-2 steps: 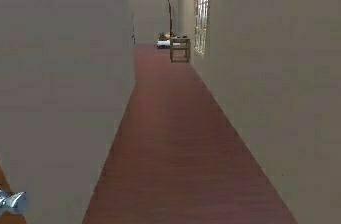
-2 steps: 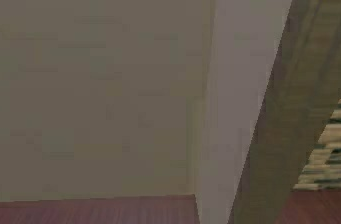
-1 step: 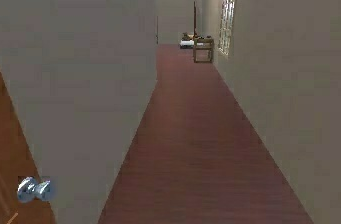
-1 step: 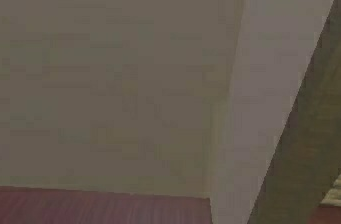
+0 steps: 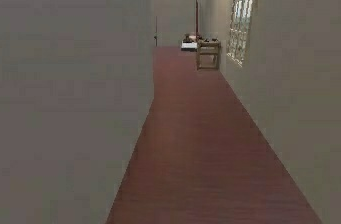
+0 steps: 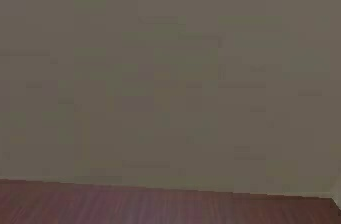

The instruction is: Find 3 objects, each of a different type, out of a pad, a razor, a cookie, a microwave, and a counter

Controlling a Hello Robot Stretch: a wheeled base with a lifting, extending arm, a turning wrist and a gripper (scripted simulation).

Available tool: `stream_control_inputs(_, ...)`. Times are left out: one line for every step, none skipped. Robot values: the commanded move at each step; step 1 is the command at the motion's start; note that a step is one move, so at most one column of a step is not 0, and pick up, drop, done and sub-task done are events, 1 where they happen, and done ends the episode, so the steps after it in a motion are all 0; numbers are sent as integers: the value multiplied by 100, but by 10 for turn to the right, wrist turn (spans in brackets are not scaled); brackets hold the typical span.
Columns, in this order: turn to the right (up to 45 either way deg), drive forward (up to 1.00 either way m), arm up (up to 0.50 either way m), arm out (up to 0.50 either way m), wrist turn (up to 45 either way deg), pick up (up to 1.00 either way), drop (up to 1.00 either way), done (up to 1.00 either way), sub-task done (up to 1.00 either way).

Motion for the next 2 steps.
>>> stream_control_inputs(0, 100, 0, 0, 0, 0, 0, 0, 0)
stream_control_inputs(0, 100, 0, 0, 0, 0, 0, 0, 0)
